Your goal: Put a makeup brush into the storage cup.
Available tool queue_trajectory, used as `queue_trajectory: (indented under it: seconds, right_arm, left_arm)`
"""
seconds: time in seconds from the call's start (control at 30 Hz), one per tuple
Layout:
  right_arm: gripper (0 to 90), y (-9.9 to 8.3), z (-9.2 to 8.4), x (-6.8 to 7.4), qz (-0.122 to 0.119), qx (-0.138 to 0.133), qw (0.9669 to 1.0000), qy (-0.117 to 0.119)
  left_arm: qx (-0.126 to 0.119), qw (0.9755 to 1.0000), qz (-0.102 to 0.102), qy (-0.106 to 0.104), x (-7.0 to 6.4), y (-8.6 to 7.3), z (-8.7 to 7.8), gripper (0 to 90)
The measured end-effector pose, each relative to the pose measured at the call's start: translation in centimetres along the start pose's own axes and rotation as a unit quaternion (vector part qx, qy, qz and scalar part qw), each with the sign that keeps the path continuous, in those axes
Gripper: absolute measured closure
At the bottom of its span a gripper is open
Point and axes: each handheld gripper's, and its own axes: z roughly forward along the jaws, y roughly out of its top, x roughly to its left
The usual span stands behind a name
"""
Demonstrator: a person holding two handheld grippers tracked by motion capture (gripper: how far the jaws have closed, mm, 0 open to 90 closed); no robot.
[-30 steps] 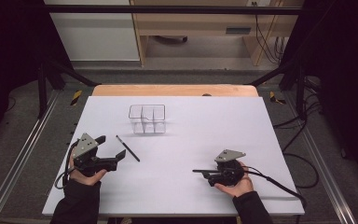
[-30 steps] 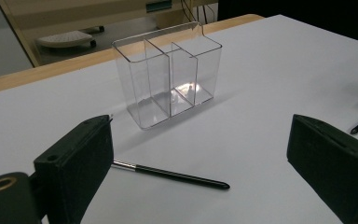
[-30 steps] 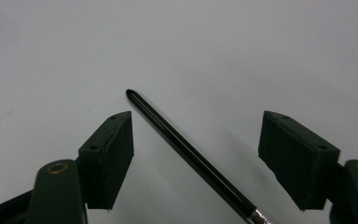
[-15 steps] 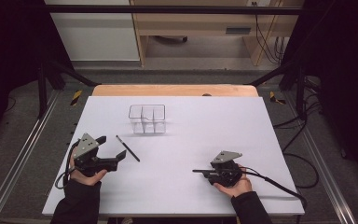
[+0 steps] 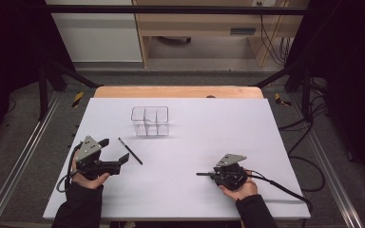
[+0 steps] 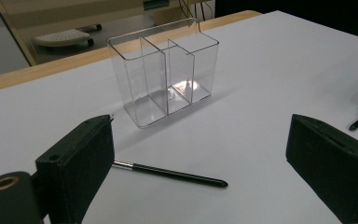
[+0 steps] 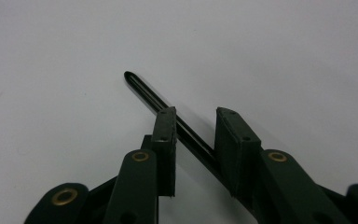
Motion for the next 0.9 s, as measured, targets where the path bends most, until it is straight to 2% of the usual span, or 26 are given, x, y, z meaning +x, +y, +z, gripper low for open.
queue_trajectory:
  seconds: [0.53,0.67,0.9]
  right_arm:
    - [77.2,0.27,-0.15,-0.36,0.017,0.002,0.9998,-0.007]
    - [73.7,0.19,0.08,-0.36,0.011,0.004,0.9999,-0.009]
    - [73.8,0.18,0.06,-0.34,0.004,0.005,0.9999,-0.008]
  left_arm:
    - [0.002,1.0000,0.001,-0.002,-0.06,-0.04,0.12,7.0]
    - [0.002,1.0000,0.002,-0.002,-0.06,-0.04,0.12,7.0]
    - [0.002,1.0000,0.003,-0.003,-0.09,-0.04,0.12,7.0]
